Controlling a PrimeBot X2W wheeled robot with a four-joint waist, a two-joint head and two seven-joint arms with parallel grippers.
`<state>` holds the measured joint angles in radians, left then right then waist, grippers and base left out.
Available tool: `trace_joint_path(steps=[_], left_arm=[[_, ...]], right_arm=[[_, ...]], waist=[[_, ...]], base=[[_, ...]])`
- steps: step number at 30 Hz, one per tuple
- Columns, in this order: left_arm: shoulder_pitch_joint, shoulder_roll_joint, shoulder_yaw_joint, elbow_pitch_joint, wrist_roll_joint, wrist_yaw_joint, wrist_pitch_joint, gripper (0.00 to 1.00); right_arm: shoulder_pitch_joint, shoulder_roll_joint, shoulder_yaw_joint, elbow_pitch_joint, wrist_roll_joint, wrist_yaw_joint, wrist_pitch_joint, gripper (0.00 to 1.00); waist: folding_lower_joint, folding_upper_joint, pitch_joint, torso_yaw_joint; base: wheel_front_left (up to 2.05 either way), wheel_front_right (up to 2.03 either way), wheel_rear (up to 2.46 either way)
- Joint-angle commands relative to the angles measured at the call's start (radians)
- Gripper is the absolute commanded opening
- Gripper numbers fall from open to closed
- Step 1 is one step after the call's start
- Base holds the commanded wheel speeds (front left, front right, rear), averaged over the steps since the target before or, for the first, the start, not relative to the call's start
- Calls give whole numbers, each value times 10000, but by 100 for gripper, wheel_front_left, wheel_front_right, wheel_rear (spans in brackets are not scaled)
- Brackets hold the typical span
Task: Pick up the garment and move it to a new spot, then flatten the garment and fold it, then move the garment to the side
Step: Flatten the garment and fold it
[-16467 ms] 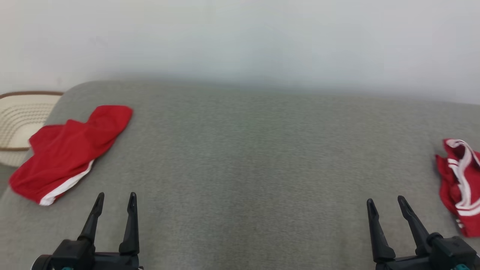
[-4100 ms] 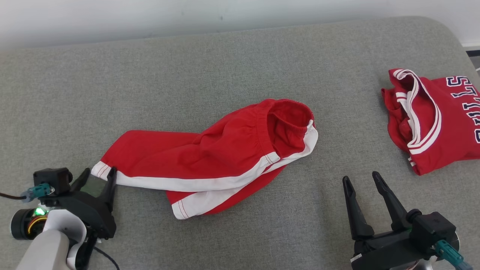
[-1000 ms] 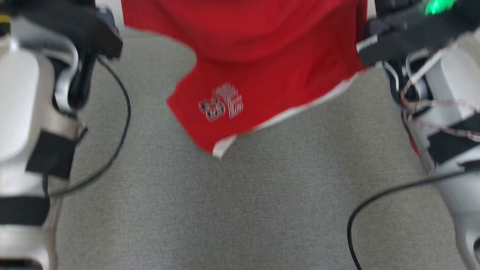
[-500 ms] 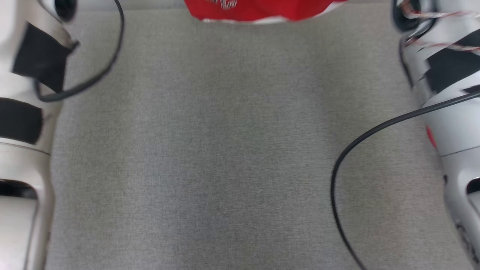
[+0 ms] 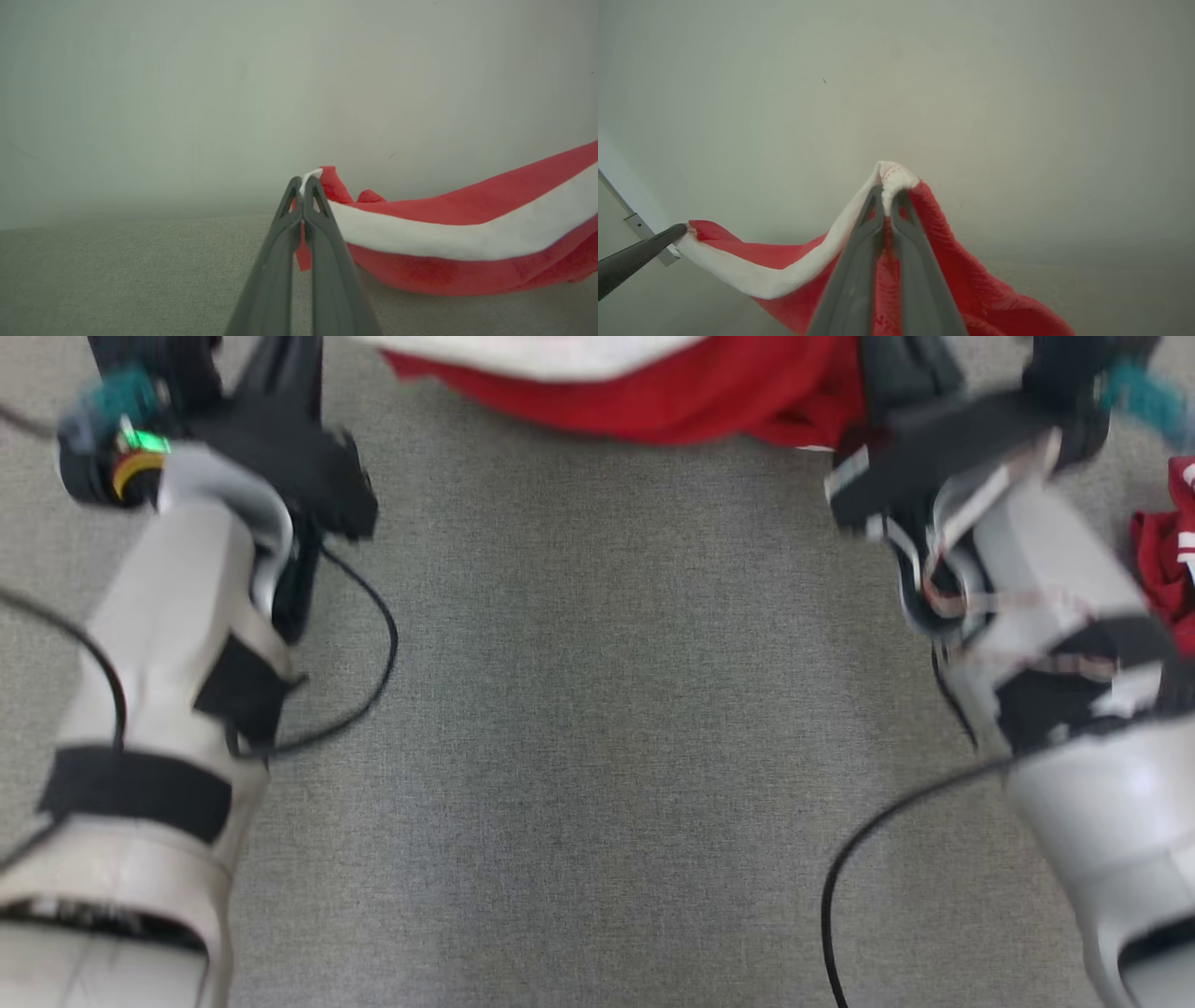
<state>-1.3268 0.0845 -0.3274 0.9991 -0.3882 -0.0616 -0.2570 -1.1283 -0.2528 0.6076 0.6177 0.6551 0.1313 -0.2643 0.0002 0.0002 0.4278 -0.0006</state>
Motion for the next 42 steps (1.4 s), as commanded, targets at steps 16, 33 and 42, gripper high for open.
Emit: trace_joint_path(steps=[16, 33, 42], left_arm=[[7653, 980, 758, -7907, 50, 913, 298, 0], [14602, 1900, 612, -13601, -296, 2989, 3443, 0], [15822, 2285, 888, -14560, -386, 3481, 4189, 0]], right_arm=[[6245, -1087, -177, -3359, 1541, -12, -18, 0], [10942, -1345, -1242, -4893, 962, -12, 817, 0], [13012, -886, -2200, -6541, 102, -14, 2199, 0]], waist=[[-2, -2, -1212, -162], [-2, -2, -2761, -205], [-2, -2, -2912, -126]], base=[[0, 0, 0], [0, 0, 0], [0, 0, 0]])
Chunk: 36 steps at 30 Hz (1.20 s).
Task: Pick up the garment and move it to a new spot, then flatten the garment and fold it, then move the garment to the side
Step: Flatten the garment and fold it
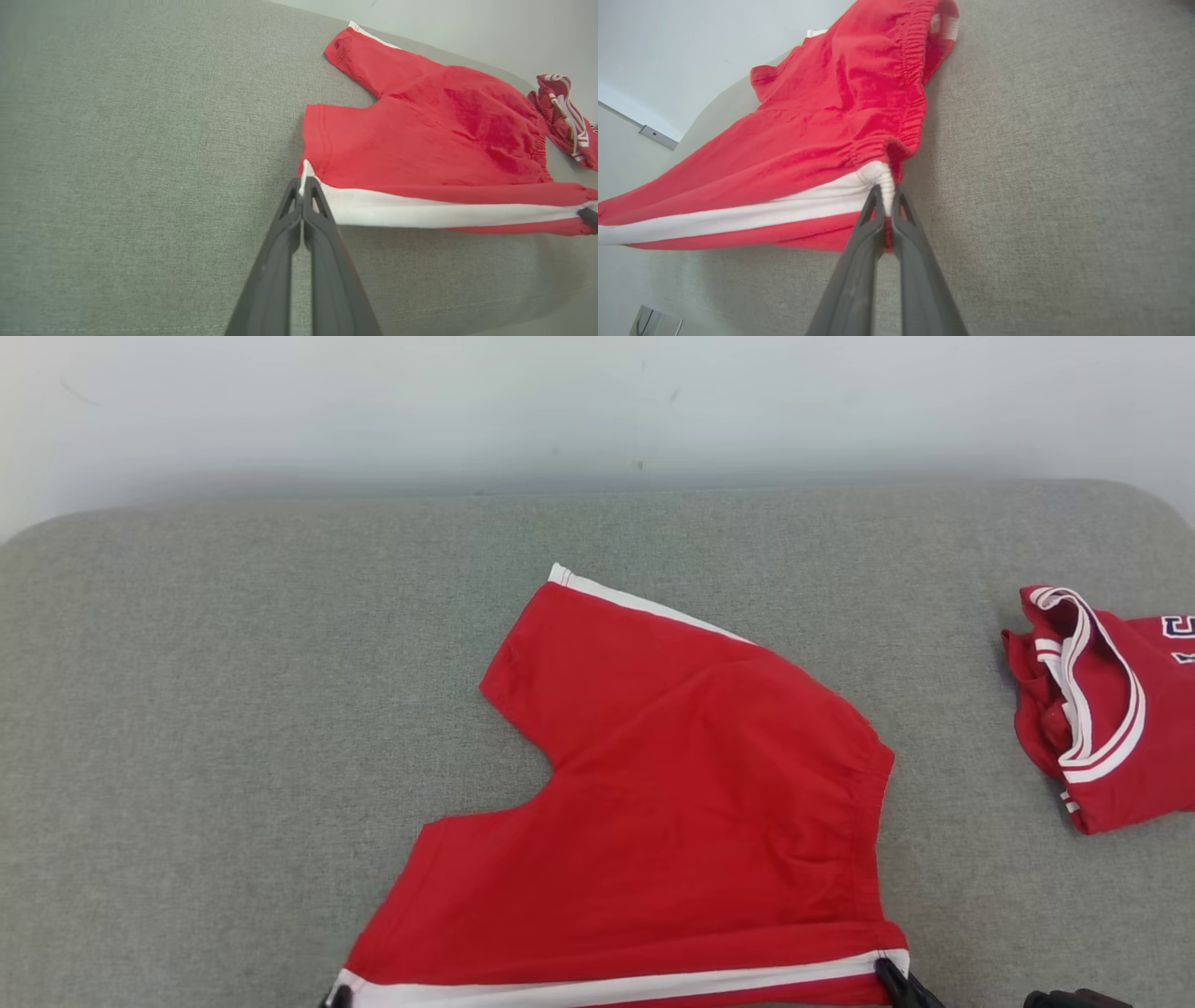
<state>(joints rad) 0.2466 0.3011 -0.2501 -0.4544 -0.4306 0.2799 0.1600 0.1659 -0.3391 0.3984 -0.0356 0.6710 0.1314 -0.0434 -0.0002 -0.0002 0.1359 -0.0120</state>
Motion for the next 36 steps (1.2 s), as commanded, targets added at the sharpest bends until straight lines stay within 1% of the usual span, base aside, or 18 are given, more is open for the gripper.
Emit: trace_joint_path(steps=[1, 2, 3, 6, 7, 9, 12, 17, 20, 24, 28, 31, 36], left_arm=[[78, 210, 203, -67, 48, 69, 53, 0], [0, 279, 305, -94, 40, 53, 68, 0], [-188, 502, 433, -13, -69, -78, 203, 0], [-747, 914, 627, 83, -90, -387, 357, 0], [-747, 914, 627, 83, -90, -387, 357, 0], [-1286, 1148, 749, 221, -93, -595, 461, 0], [-2397, 1340, 797, 512, -156, -908, 562, 0], [-4559, 1189, 604, 1517, -363, -1405, 703, 0], [-5976, 1045, 384, 2526, -491, -1788, 807, 0], [-7732, 795, 76, 4040, -491, -2240, 842, 0], [-9240, 694, -101, 5487, -340, -2551, 908, 0], [-10252, 656, -236, 6529, -246, -2754, 981, 0], [-11637, 550, -355, 8273, -127, -2934, 985, 0]], right_arm=[[157, 58, -226, -180, -129, -16, 90, 0], [233, 142, -287, -343, -210, -16, 222, 0], [227, 346, -428, -619, -392, -16, 414, 0], [29, 604, -558, -927, -495, -16, 634, 0], [29, 604, -558, -927, -495, -16, 634, 0], [-176, 749, -664, -1045, -623, -17, 720, 0], [-590, 1055, -914, -1139, -815, -17, 696, 0], [-1616, 1546, -1133, -963, -1128, -17, 443, 0], [-2349, 1740, -1236, -660, -1358, -17, 236, 0], [-3276, 1976, -1227, -112, -1342, -17, -88, 0], [-4178, 2160, -1139, 520, -1093, -16, -494, 0], [-4846, 2257, -847, 1038, -859, -16, -745, 0], [-5836, 2355, -307, 1947, -545, -16, -1208, 0]], waist=[[2, 2, 26, -45], [2, 2, 28, -95], [2, 2, 52, -232], [2, 2, 114, -383], [2, 2, 114, -383], [2, 2, 170, -488], [2, 2, 385, -644], [2, 2, 1035, -948], [2, 2, 1444, -1076], [2, 2, 1927, -1337], [2, 2, 2383, -1701], [2, 2, 2702, -2016], [2, 2, 3114, -2466]], base=[[0, 0, 0], [0, 0, 0], [0, 0, 0], [0, 0, 0], [0, 0, 0], [0, 0, 0], [0, 0, 0], [0, 0, 0], [0, 0, 0], [0, 0, 0], [0, 0, 0], [0, 0, 0], [0, 0, 0]])
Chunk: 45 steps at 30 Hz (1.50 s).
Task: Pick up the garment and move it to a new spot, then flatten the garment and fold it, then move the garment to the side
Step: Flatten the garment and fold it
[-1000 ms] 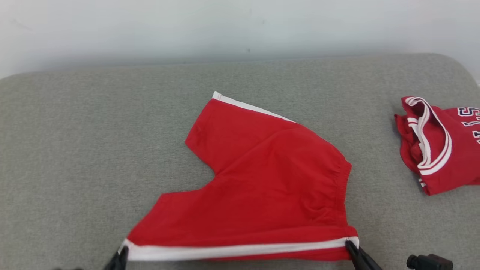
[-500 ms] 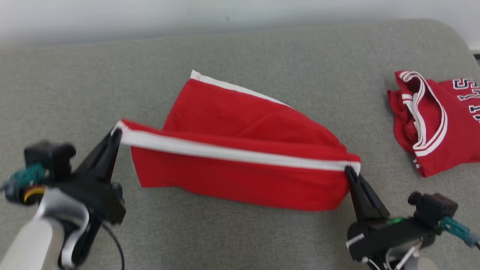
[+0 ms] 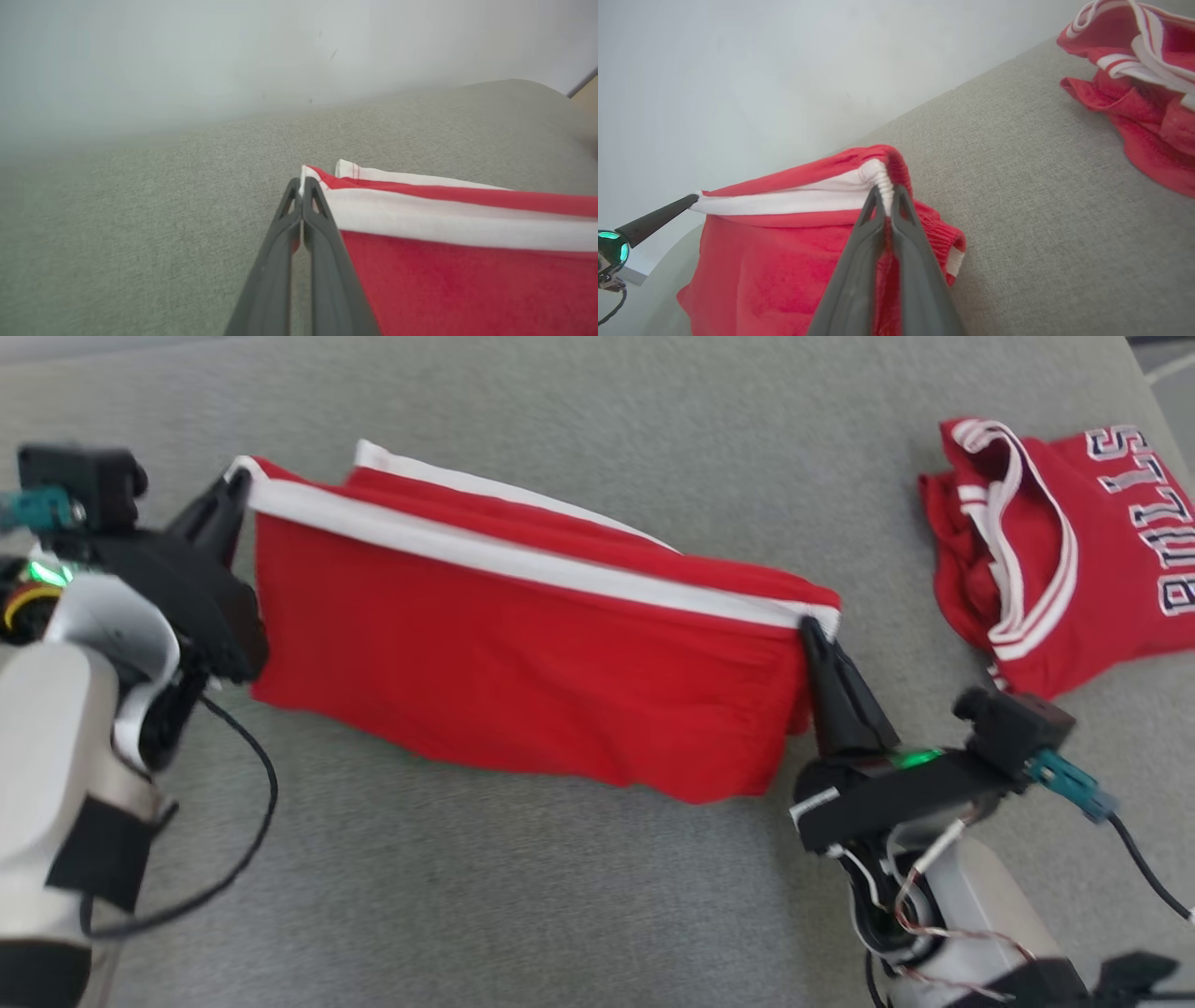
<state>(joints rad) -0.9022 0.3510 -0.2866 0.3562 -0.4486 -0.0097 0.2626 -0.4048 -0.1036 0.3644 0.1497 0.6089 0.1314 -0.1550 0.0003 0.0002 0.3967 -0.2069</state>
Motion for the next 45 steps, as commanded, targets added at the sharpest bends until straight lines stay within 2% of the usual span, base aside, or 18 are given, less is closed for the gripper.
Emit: trace_joint_path(steps=[1, 7, 15, 16, 17, 18, 19, 20, 21, 22, 23, 28, 31, 37, 45], left_arm=[[-374, -2, -25, 511, 82, -81, -116, 0], [-1377, -258, -248, 2147, 228, -356, -611, 0], [-2128, -551, -438, 3555, 255, -581, -1283, 0], [-2194, -581, -445, 3751, 245, -604, -1355, 0], [-2250, -613, -472, 3909, 235, -633, -1425, 0], [-2309, -640, -501, 4050, 230, -669, -1478, 0], [-2350, -679, -529, 4179, 221, -670, -1536, 0], [-2381, -731, -565, 4293, 202, -715, -1603, 5], [-2367, -778, -600, 4399, 175, -754, -1659, 45], [-2362, -813, -640, 4463, 172, -761, -1706, 69], [-2311, -857, -660, 4523, 149, -779, -1779, 100], [-1878, -908, -424, 4286, -66, -636, -2556, 100], [-1423, -800, -349, 3687, 49, -368, -3204, 100], [150, -587, -70, 1574, 210, 597, -4288, 100], [2904, -242, 246, -2072, 639, 2153, -4718, 100]], right_arm=[[-270, 15, 125, 294, 140, -16, -173, 0], [-926, 17, 611, 1180, 456, -16, -545, 0], [-1374, 1, 1032, 1638, 825, -16, -832, 0], [-1424, -12, 1087, 1693, 872, -16, -850, 3], [-1451, -19, 1171, 1730, 927, -16, -865, 32], [-1473, -34, 1223, 1761, 979, -16, -902, 53], [-1486, -73, 1249, 1800, 1020, -16, -928, 100], [-1472, -122, 1271, 1824, 1036, -16, -933, 100], [-1428, -153, 1326, 1827, 1056, -16, -946, 100], [-1374, -179, 1351, 1806, 1075, -16, -972, 100], [-1304, -229, 1379, 1779, 1068, -16, -995, 100], [-823, -551, 1287, 1406, 747, -14, -1070, 100], [-421, -764, 928, 1045, 303, -16, -1106, 100], [393, -832, 64, 196, -725, -14, -1101, 100], [1137, -770, -941, -892, -2512, -14, -1106, 100]], waist=[[-3, -2, 557, -572], [-3, -2, 790, -836], [-3, -2, 911, -978], [-3, -2, 912, -986], [-3, -2, 907, -990], [-3, -2, 898, -990], [-3, -2, 878, -977], [-3, -2, 853, -953], [-3, -2, 793, -926], [-3, -2, 756, -898], [-3, -2, 699, -868], [-3, -2, 415, -680], [-3, -2, 210, -541], [-3, -2, -162, -166], [-3, -2, -574, 371]], base=[[0, 0, 0], [0, 0, 0], [0, 0, 0], [0, 0, 0], [0, 0, 0], [0, 0, 0], [0, 0, 0], [0, 0, 0], [0, 0, 0], [0, 0, 0], [0, 0, 0], [0, 0, 0], [0, 0, 0], [0, 0, 0], [0, 0, 0]])
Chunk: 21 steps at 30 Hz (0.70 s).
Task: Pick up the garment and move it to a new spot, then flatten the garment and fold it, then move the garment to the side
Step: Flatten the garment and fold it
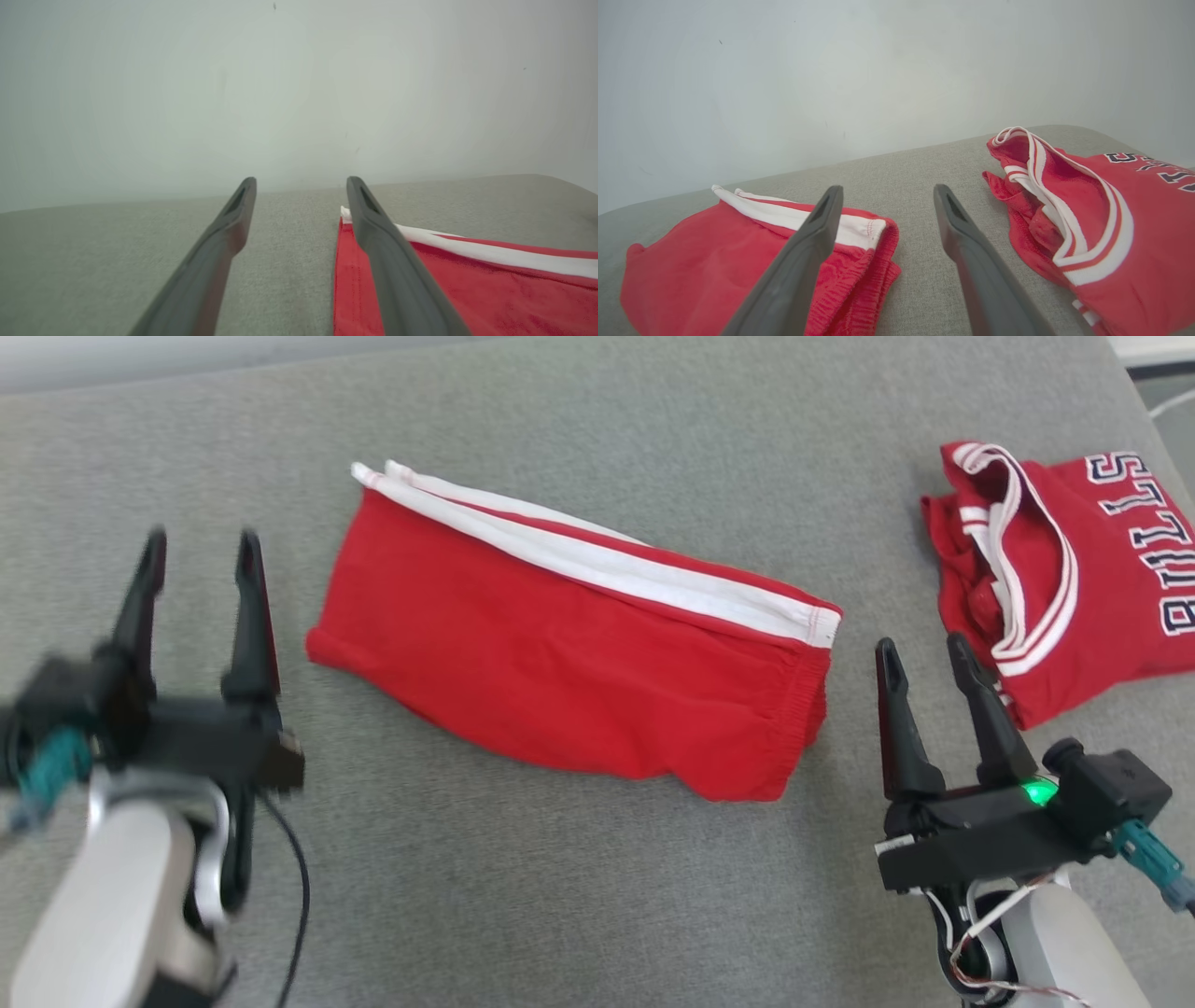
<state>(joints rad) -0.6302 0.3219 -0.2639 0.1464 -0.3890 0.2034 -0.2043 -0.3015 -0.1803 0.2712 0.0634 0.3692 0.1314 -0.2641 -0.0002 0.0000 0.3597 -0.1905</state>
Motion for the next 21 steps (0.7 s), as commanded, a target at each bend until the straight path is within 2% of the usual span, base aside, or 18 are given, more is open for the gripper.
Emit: trace_joint_path(steps=[1, 5, 9, 13, 21], left_arm=[[534, 109, 26, -389, 139, 208, -42, 100], [1812, 246, 42, -1663, 459, 836, -47, 100], [2845, 342, -73, -2410, 641, 1243, 116, 100], [3582, 278, -134, -2684, 472, 1362, 110, 100], [4220, 273, -224, -2300, 139, 1174, 69, 100]], right_arm=[[207, 16, -95, -113, -256, -14, -15, 100], [594, 61, -309, -338, -838, -14, -14, 100], [980, 60, -447, -440, -1256, -14, 116, 100], [1370, 50, -556, -535, -1500, -14, 245, 100], [1911, 138, -637, -750, -1660, -14, 504, 100]], waist=[[2, 0, -265, 259], [2, 0, -573, 470], [2, 0, -843, 646], [2, 0, -1143, 753], [2, 0, -1649, 860]], base=[[0, 0, 0], [0, 0, 0], [0, 0, 0], [0, 0, 0], [0, 0, 0]])
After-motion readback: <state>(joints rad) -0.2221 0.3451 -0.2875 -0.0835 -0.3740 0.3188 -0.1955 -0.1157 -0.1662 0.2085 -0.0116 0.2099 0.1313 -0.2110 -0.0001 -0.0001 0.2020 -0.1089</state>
